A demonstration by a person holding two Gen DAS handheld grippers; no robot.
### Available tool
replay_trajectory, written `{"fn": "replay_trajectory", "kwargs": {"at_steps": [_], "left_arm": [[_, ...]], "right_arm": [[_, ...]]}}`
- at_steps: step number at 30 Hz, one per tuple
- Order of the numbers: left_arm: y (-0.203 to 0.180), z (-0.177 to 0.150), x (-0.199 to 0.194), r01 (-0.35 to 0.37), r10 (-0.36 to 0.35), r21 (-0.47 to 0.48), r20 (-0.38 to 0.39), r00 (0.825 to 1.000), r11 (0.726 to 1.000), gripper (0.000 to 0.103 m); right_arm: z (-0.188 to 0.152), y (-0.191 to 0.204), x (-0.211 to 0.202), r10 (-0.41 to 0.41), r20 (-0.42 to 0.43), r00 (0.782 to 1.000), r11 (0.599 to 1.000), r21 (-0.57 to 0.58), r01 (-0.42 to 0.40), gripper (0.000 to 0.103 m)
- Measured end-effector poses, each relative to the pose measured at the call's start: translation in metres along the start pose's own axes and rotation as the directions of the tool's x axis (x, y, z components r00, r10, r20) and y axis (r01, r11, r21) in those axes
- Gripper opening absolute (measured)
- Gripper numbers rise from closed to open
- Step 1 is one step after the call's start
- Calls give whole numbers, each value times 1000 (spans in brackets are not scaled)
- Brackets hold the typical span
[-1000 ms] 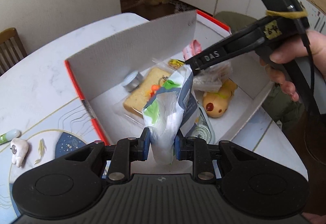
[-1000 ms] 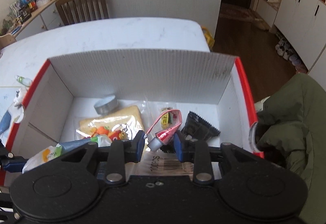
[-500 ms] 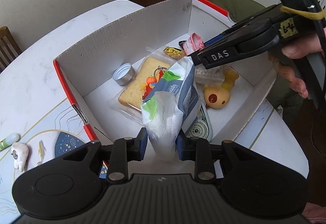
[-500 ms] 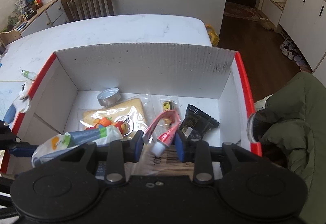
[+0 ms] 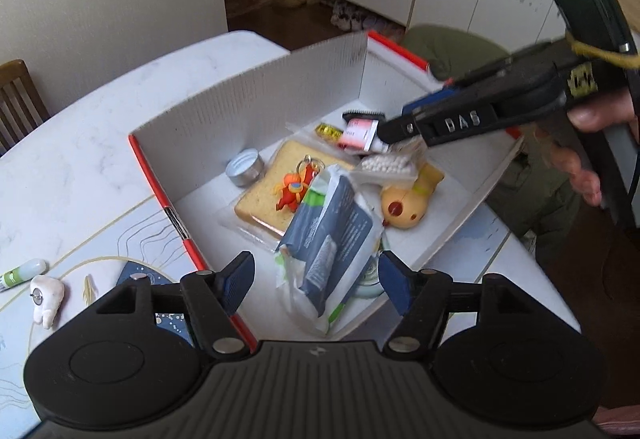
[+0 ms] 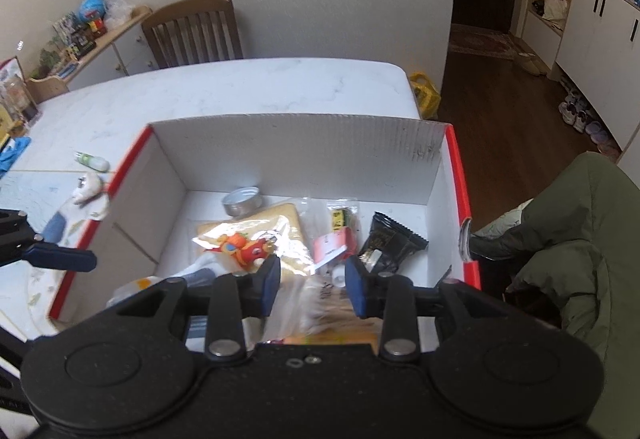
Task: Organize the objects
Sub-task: 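Open both grippers to drop the wipe packet and red tube into the box, then withdraw both grippers from the box toward the glue stick and tooth plush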
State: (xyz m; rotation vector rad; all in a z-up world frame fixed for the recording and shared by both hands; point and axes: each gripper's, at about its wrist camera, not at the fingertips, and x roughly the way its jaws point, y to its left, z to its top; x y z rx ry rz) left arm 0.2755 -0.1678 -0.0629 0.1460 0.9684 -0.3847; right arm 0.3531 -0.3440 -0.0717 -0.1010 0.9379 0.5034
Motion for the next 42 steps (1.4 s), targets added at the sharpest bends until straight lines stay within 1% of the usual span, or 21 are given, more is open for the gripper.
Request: {"fn": "replay_trajectory", "kwargs": {"at_steps": [8,14,16,17,18,19,20,21,23,25,27,31,34,38,40,42], "left_arm": [[6,-8,-34,11,-6,-51,103,995,999,67],[18,-22,-59,24,-12,-75,164,986,997,68],[24,-27,-68,23,-8,-77,184,983,997,74],[26,-30,-72,24,-9,-76,196,981,997,74],[30,-33,-76,25,-9,-76,205,979,997,74],[33,-35,-80,26,-9,-79,212,977,997,75],[38,-38,-83,28,-8,-85,218,976,996,75],[43,-42,-87,31,-10,-90,224,975,995,75],[52,-48,-93,32,-10,-94,231,973,995,75],[61,-55,-98,31,-7,-98,236,972,995,77],[71,-61,-104,33,-7,-101,242,970,994,80],[92,-74,-115,30,-2,-106,256,967,994,81],[110,-84,-121,22,12,-124,262,965,992,84],[137,-97,-127,25,16,-156,260,965,987,85],[149,-103,-129,17,28,-167,262,965,986,89],[162,-108,-131,4,43,-172,265,963,985,90]], "right_arm": [[-7,18,-31,67,70,995,998,2,-67,38],[-12,41,-51,75,124,990,997,-10,-74,39],[-14,51,-56,68,138,988,998,-13,-66,43],[-16,55,-58,64,146,987,998,-12,-63,44],[-18,60,-60,62,153,986,998,-12,-61,49],[-19,65,-62,60,160,985,998,-12,-59,58],[-20,71,-64,57,168,984,998,-11,-56,64],[-21,77,-67,56,180,982,998,-12,-54,71],[-22,90,-70,59,196,979,998,-20,-56,73],[-23,103,-72,55,201,978,998,-29,-51,80],[-23,117,-72,57,204,977,998,-30,-51,82],[-21,141,-67,61,200,978,998,-17,-59,89],[-20,158,-60,67,195,979,998,-2,-68,93],[-17,182,-49,75,180,981,997,-2,-76,93],[-15,195,-43,82,173,982,997,-8,-82,94],[-12,207,-37,88,166,982,996,-15,-86,94]]}}
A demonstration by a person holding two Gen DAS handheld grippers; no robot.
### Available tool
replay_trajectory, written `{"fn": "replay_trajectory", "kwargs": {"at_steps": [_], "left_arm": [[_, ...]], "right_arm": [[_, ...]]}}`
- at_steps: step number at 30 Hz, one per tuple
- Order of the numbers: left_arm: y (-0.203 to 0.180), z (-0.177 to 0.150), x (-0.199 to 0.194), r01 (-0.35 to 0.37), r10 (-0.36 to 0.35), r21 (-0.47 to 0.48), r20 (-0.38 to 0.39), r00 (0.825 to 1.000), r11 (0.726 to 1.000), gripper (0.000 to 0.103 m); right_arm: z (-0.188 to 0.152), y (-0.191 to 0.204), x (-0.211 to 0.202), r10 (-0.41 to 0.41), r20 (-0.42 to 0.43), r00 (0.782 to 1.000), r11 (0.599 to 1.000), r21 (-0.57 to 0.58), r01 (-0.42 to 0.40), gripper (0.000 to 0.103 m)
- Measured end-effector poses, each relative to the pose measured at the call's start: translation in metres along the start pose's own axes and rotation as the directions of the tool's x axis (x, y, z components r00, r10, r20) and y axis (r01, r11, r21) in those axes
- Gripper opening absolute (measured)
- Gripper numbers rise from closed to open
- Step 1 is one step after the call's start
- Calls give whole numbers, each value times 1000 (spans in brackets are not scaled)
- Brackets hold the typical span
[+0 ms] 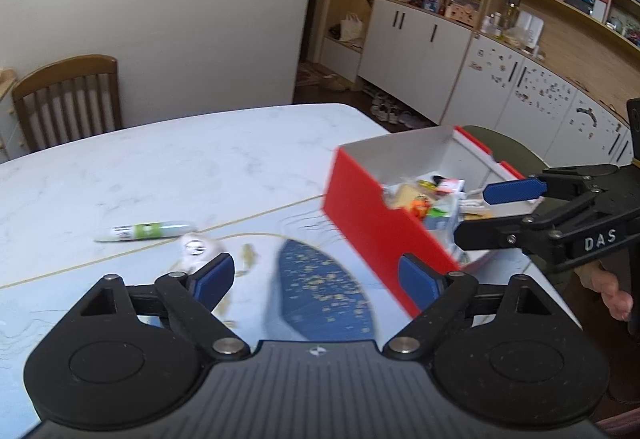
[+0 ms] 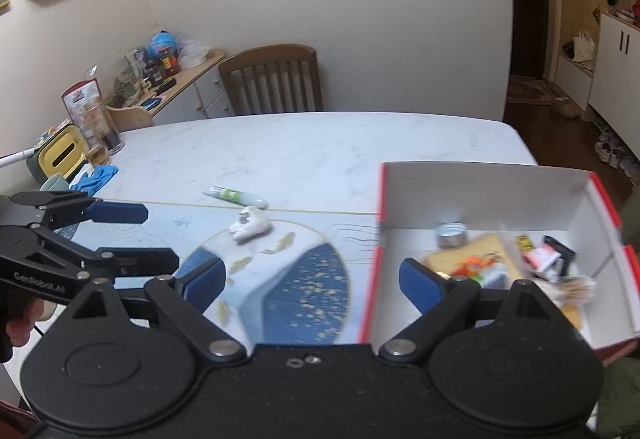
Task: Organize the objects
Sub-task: 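Withdraw both grippers from the box toward the glue stick and tooth plush, then grasp the green glue stick with the left gripper while the right gripper grasps the white tooth plush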
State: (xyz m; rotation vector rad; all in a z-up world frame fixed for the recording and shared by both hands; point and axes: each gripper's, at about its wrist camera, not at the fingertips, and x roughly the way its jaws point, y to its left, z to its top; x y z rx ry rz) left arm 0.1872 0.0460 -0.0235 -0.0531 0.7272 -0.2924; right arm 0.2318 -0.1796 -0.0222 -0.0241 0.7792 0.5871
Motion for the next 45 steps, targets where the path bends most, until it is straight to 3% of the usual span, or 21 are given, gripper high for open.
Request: {"fn": "replay_trajectory", "kwargs": {"at_steps": [4,10,18,28,31,39,45], "left_arm": [[26,-3,-3,-39,39,19,8,999,999,103],[70,-7,-4,-56,55,12,23,998,998,103],[125,-8,13,-135,134,34,41,990,990,103],[166,-2,65,-107,118,243,-32,992,964,103],[177,-1,85,-72,97,262,-81,992,962,103],[197,6,122,-45,71,266,-88,994,963,103],[197,14,147,-12,55,389,-99,994,921,103]], "right_arm": [[6,21,17,12,-21,1000,1000,-18,-12,94],[12,47,42,21,-54,998,999,-43,-23,94],[20,71,84,36,-98,994,997,-71,-43,94],[25,83,130,3,-169,986,995,-96,-19,94],[27,84,142,-7,-180,984,995,-98,-10,94],[30,90,180,-34,-221,975,992,-128,6,94],[32,92,201,-40,-257,966,985,-174,-5,92]]}}
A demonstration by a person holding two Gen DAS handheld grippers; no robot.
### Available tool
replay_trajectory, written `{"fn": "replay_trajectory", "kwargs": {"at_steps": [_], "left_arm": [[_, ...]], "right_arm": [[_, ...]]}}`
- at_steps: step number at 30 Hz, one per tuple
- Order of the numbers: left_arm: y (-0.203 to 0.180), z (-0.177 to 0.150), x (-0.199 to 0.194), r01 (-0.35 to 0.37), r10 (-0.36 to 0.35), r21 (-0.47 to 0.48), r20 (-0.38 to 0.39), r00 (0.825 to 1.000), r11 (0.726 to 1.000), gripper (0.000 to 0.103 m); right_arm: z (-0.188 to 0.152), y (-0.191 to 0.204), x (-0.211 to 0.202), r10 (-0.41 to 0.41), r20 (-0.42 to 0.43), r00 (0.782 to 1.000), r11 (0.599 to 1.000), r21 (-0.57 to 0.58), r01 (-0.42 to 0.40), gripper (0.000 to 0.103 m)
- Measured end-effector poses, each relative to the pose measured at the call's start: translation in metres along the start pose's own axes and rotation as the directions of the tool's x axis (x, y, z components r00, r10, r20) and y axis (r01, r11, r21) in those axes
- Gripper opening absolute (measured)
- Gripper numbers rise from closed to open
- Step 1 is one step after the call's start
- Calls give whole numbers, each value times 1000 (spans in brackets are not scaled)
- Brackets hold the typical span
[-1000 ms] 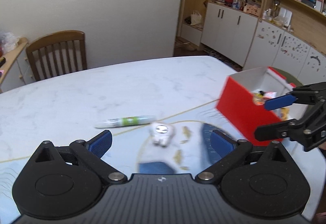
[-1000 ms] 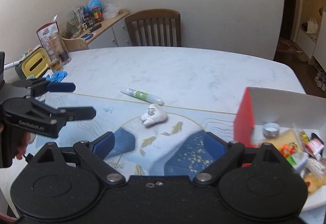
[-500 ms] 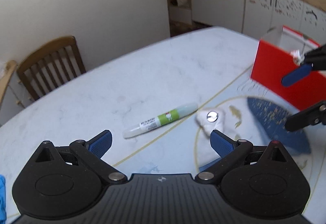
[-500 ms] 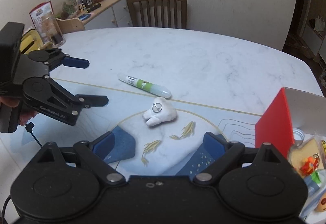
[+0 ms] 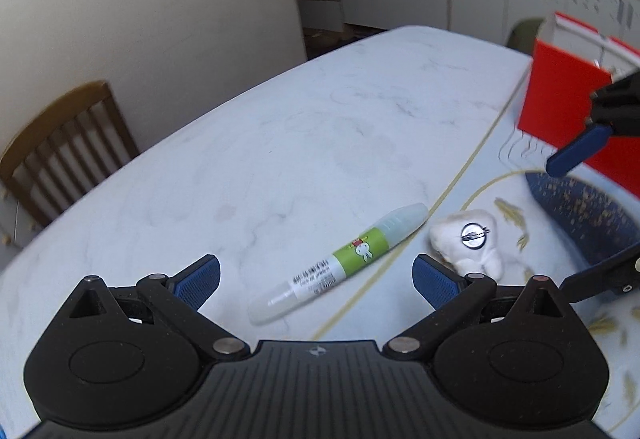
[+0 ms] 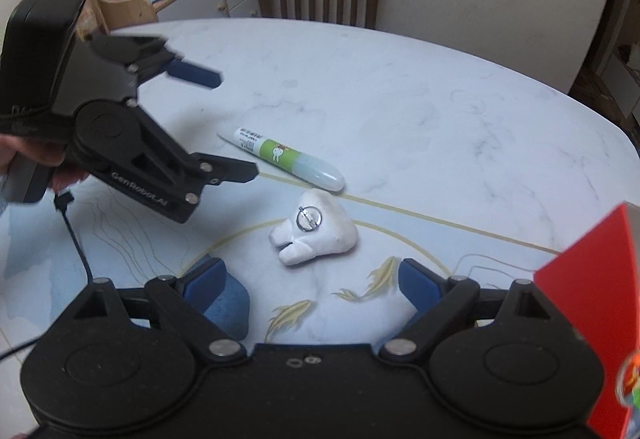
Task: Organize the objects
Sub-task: 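Grasp the green glue stick with the left gripper while the right gripper grasps the white tooth plush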
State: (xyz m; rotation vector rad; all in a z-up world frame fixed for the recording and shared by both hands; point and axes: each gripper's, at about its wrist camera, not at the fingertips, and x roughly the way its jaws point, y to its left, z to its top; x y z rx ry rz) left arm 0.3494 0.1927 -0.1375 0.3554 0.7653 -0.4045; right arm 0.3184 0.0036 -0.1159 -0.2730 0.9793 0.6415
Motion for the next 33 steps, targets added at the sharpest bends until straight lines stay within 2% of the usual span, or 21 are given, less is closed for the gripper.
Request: {"fn": "replay_trajectory", "kwargs": {"at_steps": [3,8,11,15,21,25,29,33], "left_arm": [[-3,2,11,-4,5,63,-7,1000,998,102],[-3,4,25,35,-33,81,-28,999,996,101],[-2,4,29,57,-54,83,-40,998,995,92],[-2,3,32,80,-77,82,-45,996,993,69],[-2,1,29,125,-122,71,-46,991,990,50],[-8,0,24,132,-128,68,-61,990,989,31],[-18,-5,18,141,-137,57,-73,988,988,23],[-25,-9,12,134,-133,9,-73,988,991,18]], "right_arm": [[3,1,9,-4,-20,1000,1000,-26,3,89],[8,3,23,-15,-31,999,998,-54,14,87],[10,3,32,-24,-32,999,998,-60,22,83],[11,4,39,-19,-28,999,997,-76,17,80],[11,7,46,-23,-21,1000,993,-114,20,75],[13,11,48,-29,-19,999,988,-151,26,70],[15,11,50,-20,-12,1000,988,-153,18,62],[16,14,48,-18,-7,1000,989,-149,17,58]]}}
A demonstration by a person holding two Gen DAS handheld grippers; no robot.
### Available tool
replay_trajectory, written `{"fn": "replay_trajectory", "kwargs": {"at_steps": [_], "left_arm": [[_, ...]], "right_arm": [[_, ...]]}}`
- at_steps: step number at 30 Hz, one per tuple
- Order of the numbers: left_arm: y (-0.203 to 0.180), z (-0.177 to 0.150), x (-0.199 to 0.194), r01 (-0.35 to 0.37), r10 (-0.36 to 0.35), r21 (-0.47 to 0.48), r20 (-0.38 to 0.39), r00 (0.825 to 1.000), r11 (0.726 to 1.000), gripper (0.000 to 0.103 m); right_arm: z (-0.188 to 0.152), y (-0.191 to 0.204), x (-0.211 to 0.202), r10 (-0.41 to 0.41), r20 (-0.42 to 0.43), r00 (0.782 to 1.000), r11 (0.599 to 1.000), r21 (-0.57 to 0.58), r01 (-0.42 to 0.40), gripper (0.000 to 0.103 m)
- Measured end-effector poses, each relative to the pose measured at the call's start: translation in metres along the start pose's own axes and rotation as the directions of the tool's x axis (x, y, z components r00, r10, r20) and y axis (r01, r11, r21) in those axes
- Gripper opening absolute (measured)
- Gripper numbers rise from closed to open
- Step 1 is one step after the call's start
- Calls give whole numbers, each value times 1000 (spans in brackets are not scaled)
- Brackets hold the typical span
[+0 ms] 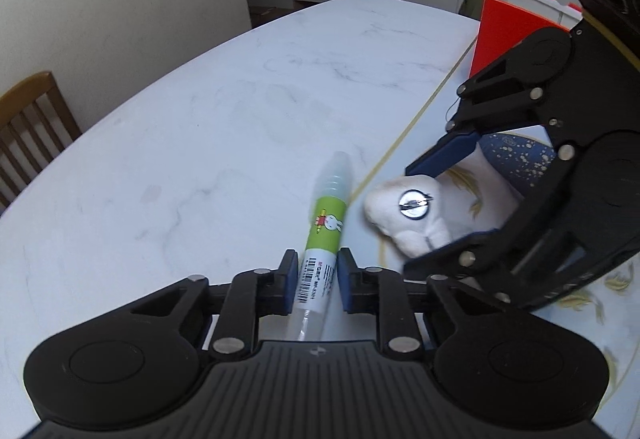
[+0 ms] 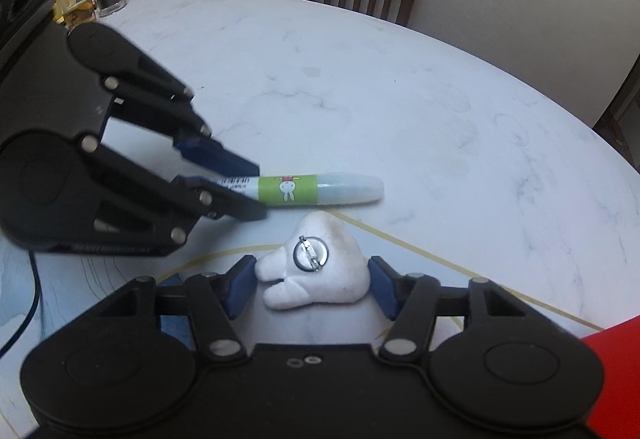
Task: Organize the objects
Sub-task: 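Grasp the green glue stick with the left gripper while the right gripper grasps the white tooth plush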
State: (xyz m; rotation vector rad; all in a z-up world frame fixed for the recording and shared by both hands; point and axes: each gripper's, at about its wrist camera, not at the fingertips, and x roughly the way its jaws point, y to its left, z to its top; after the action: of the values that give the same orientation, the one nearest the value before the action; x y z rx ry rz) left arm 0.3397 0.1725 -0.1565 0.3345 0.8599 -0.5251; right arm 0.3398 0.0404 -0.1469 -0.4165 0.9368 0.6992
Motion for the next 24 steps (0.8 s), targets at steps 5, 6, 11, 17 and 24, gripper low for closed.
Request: {"fn": "replay_trajectory", "kwargs": {"at_steps": [5,6,11,17,24], "left_arm": [[-10,-6,-6,-23,23,-92,-1,1000,996,16],[-12,-7,-7,-25,26,-112,1,1000,993,16],[-22,-16,-14,-41,43,-218,7,999,975,16],[-39,-26,-31,-10,19,-324,24,1000,946,16],[-62,-39,-52,4,9,-410,30,999,912,16]], "right_arm": [[-3,2,-7,-12,-3,1000,1000,20,12,54],[-4,3,-10,-11,-2,1000,999,30,11,54],[-16,2,-27,-4,-10,1000,996,87,5,53],[-35,3,-45,11,-21,1000,991,135,-8,53],[-59,5,-75,34,-21,999,981,194,-29,53]]}}
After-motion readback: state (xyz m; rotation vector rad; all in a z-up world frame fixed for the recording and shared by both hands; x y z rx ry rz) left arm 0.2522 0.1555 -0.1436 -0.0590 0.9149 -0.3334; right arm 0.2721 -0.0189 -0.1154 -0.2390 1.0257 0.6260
